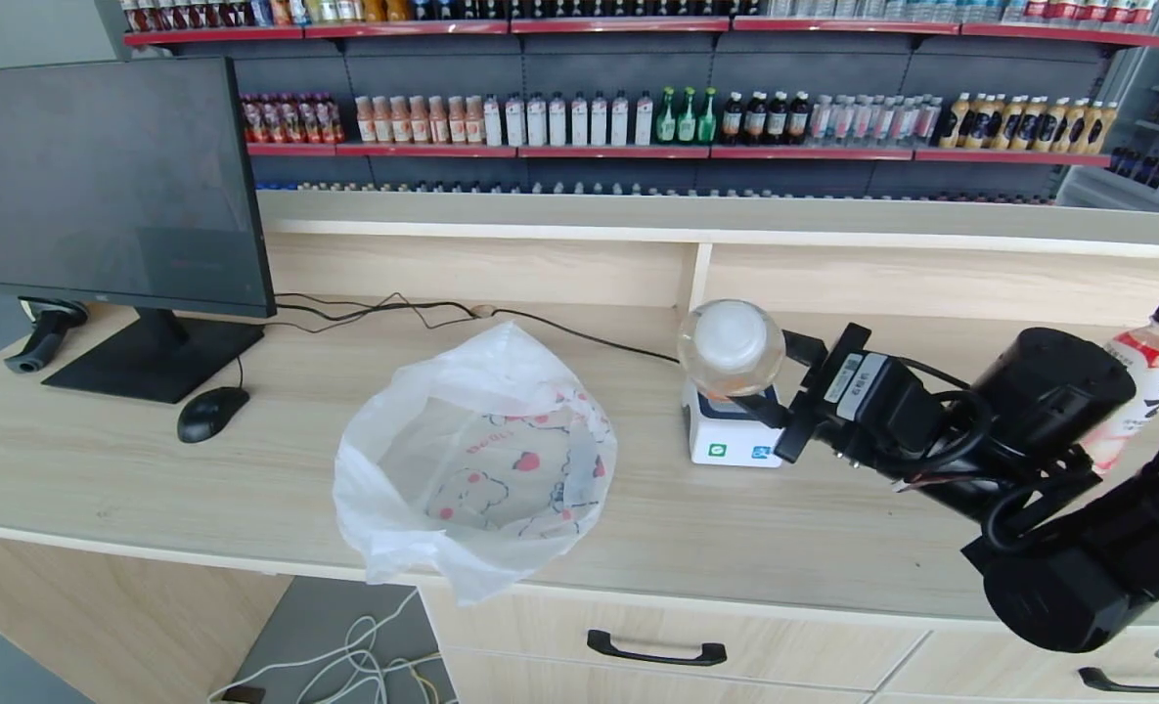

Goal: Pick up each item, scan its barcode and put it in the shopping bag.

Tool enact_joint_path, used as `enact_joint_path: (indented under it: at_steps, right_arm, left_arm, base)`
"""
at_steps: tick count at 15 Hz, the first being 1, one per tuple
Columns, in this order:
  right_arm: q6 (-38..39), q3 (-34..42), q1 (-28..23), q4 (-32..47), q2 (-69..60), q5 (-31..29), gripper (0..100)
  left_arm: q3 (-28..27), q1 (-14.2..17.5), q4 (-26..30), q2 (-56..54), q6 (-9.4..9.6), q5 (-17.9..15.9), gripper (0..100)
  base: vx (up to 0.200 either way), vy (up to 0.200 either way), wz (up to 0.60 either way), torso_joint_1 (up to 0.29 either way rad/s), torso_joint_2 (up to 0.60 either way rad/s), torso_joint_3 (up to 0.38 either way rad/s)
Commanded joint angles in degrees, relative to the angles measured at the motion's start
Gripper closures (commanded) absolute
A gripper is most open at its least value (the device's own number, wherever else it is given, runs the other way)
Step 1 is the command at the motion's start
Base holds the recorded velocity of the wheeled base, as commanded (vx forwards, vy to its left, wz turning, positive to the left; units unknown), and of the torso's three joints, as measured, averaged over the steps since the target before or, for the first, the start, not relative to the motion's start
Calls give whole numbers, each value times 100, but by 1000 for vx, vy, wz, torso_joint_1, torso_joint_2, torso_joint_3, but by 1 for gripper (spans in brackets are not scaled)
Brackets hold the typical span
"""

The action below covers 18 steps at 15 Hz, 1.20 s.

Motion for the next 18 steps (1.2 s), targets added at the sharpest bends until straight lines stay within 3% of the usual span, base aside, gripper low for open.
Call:
enact_joint_path:
  at_steps: [1, 8, 18]
  right_arm:
    - [-9, -206, -46, 3, 244, 66, 100]
    - [-88, -390, -784, 3, 341, 901, 100]
    - [-149, -601, -864, 3, 526, 1270, 100]
  left_arm:
    - [0, 0, 0, -2, -4, 2, 0]
    - [0, 0, 0, -2, -4, 2, 0]
    - [0, 0, 0, -2, -4, 2, 0]
  base:
    - [0, 0, 0, 0, 0, 0]
    - [0, 0, 0, 0, 0, 0]
    - [0, 0, 0, 0, 0, 0]
